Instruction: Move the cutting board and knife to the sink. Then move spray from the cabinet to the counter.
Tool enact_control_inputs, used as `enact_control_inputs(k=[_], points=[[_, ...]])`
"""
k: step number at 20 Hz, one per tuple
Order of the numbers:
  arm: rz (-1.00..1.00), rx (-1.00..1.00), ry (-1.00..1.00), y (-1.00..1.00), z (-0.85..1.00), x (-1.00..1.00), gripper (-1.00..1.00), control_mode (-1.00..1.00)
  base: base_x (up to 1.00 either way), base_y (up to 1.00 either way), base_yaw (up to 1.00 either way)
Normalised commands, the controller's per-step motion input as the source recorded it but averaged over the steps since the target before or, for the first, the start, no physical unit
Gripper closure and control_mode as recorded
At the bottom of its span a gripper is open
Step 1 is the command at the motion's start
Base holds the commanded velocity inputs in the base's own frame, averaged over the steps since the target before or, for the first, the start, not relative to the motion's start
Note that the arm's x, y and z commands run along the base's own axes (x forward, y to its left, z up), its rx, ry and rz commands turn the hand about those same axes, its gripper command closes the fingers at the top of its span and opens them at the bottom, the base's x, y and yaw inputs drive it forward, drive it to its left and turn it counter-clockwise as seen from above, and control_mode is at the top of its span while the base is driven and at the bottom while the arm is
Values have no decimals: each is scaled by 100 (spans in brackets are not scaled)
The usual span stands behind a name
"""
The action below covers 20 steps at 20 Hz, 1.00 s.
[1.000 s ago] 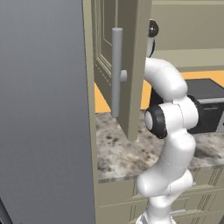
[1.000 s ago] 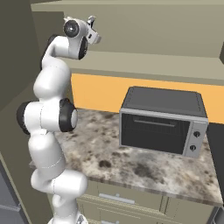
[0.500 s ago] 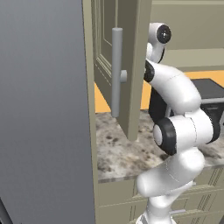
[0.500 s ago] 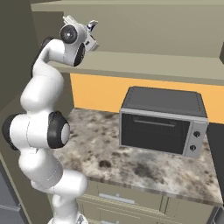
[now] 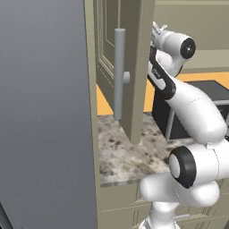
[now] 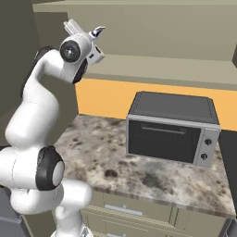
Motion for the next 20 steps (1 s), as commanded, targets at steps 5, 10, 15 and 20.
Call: enact_control_inputs(k=[5,10,15,20], points=[[4,0,-1,-31,0,-77,100,-100,0,0,0],[9,-5,0,-30,0,-78,100,-100,0,0,0],[12,-14,0,-22,-1,-73,100,-100,0,0,0],[18,-18,-1,-12,-21,-63,100,-100,0,0,0]])
